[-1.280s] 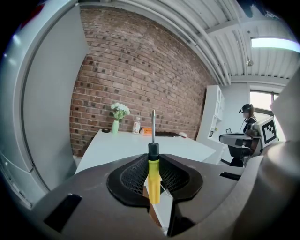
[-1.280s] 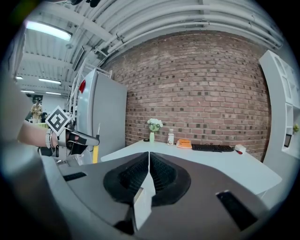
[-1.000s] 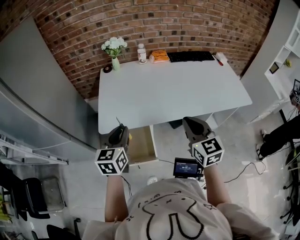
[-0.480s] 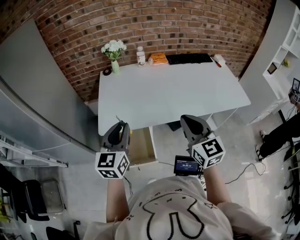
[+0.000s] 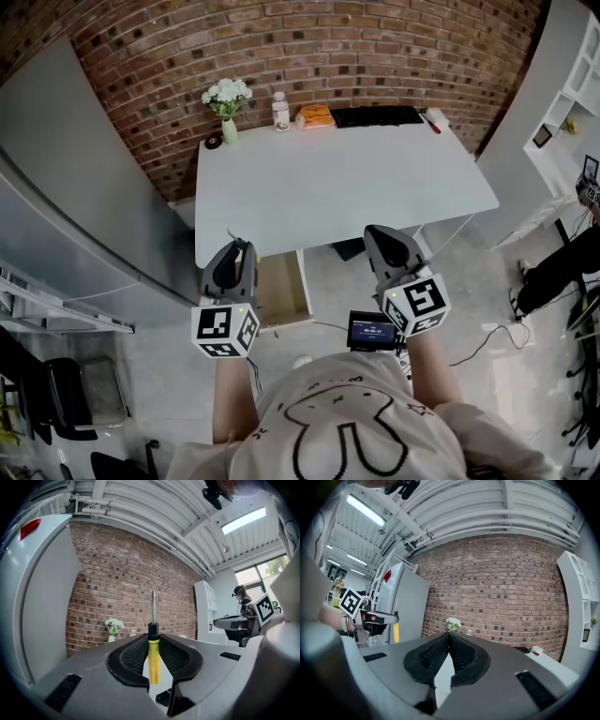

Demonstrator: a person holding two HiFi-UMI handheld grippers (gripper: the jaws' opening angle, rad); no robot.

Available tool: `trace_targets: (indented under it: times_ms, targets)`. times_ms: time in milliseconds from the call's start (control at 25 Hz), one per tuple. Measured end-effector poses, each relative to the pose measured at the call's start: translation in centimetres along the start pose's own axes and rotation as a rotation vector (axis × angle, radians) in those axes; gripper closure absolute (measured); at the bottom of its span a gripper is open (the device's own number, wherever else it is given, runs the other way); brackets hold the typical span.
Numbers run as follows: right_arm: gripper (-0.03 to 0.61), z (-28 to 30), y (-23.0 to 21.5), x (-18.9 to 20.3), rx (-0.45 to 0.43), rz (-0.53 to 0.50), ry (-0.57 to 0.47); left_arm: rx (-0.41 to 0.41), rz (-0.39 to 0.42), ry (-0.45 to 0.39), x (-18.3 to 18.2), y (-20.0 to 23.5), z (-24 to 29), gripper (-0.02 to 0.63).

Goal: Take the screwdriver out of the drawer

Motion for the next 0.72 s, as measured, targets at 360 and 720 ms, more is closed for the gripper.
trace_targets:
  times_ms: [360, 720]
  targets:
    - [0.56, -0.9, 0.5, -0.2, -0.013, -0.002, -0.012, 0.011, -0.012, 0.001, -0.3, -0.5, -0.1, 0.534]
    - [0.56, -1.7, 0.6, -0.3, -0.032, -0.016, -0.011, 0.017, -0.01, 0.005, -0.1, -1.2, -0.1, 0.534]
Point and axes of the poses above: the fingertips, and each gripper's own axes: z forward along the fingers, y to its left, x out of its underside, the point moved 4 cm from there along -z, backward along the fingers, and after that the axes turned 8 degrees about x, right-handed, at the moved point
